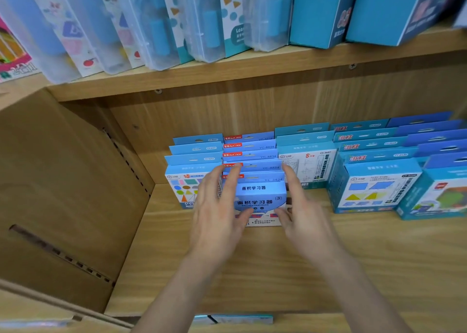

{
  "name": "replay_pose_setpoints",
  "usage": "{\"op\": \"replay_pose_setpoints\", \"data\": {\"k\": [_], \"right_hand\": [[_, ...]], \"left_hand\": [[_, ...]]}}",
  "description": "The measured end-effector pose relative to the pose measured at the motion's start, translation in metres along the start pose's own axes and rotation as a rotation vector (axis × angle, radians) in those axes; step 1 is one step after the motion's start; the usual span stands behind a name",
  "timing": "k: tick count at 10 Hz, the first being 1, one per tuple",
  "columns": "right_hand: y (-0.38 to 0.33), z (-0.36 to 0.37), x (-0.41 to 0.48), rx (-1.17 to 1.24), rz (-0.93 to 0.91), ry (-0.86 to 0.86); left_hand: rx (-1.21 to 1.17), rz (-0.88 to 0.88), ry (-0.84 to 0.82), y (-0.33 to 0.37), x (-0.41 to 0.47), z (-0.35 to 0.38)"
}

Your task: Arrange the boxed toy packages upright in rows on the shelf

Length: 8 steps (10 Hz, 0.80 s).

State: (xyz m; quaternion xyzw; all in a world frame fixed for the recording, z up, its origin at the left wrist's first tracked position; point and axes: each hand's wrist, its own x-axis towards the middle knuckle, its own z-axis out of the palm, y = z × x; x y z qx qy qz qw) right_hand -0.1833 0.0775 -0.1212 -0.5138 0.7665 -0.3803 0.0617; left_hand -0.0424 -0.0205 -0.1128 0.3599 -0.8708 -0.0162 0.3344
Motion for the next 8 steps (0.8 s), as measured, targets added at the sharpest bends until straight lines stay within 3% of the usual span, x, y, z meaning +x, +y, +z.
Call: {"op": "replay_pose_setpoints", "data": {"k": [1,2,5,7,8], "right_hand": [[0.003,0.001,-0.001,-0.012,-0.011,-0.011],[0.006,0.0,-0.003,-0.044,0.001,-0.032],[0.016,-0.022,-0.041,-0.025,0.105,-0.01],[0.041,-0.056,-0.07,0.076,0.164,0.131],[0.056,-0.081,-0.077,0.274,0.251,0.279]], "left_hand": [[0.196,0.198,-0.118,0.007,0.013,0.002],[0.276,0.25,-0.187,0.01,0.02,0.005],[0.287,0.237,-0.164,0.009,0.019,0.012],[0.175,0.269,-0.058,0.021,0.017,0.003],[0.046,0.38,0.056,0.048,0.011,0.002]]}}
